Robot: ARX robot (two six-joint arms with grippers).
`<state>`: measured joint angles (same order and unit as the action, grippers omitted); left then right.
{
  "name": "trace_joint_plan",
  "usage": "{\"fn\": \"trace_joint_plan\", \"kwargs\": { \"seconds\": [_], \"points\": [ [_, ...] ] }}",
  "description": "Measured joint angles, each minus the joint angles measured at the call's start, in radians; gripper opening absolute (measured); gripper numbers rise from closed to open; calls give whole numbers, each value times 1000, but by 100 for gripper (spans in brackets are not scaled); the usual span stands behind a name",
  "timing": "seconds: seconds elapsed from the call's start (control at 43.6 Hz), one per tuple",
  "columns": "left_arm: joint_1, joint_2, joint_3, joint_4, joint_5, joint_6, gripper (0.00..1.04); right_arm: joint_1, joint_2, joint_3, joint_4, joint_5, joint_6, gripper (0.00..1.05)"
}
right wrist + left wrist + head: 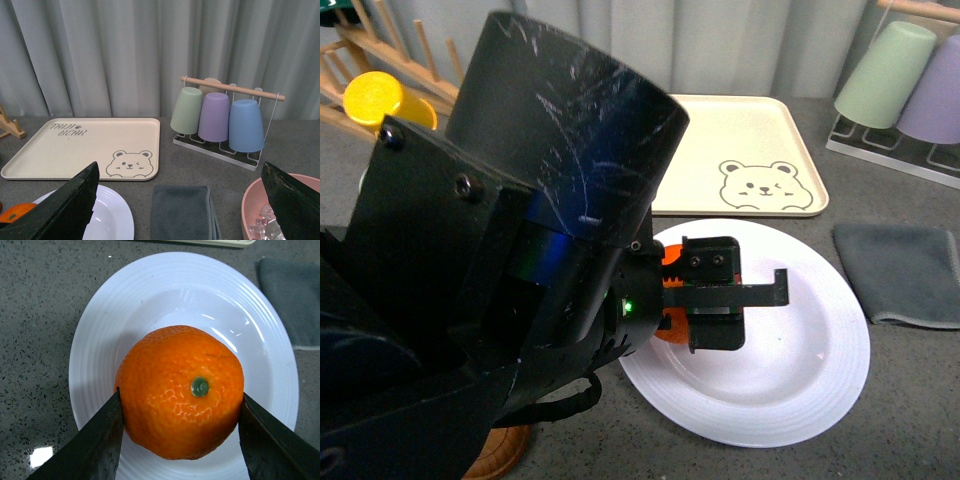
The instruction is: Place orange and plate with both arms
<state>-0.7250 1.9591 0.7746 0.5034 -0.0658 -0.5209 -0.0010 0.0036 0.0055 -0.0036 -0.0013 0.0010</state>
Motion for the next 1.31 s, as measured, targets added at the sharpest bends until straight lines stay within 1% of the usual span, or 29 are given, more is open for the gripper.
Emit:
{"fn": "trace_joint_plan", "kwargs": {
  "seconds": [0.39, 0.551, 0.665, 0.757, 0.849, 1.009, 1.101, 1.308],
  "points": [
    [-25, 77, 52, -8, -6, -25, 58, 0, 0, 0, 0, 0, 0, 95],
    [-31, 74, 52, -11, -11, -27, 82, 0, 0, 0, 0, 0, 0, 95],
    [-31, 51, 48, -17, -41, -26, 99, 0, 0, 0, 0, 0, 0, 95],
    [-29, 15, 38, -26, -79, -23, 98, 0, 0, 0, 0, 0, 0, 95],
    [-20, -51, 11, -39, -134, -21, 98, 0, 0, 0, 0, 0, 0, 95],
    [8, -185, -48, -60, -192, -20, 98, 0, 0, 0, 0, 0, 0, 95],
    [46, -302, -135, -92, -240, -24, 98, 0, 0, 0, 0, 0, 0, 95],
    [147, -610, -294, -166, -289, -26, 98, 0, 0, 0, 0, 0, 0, 95]
  ]
}}
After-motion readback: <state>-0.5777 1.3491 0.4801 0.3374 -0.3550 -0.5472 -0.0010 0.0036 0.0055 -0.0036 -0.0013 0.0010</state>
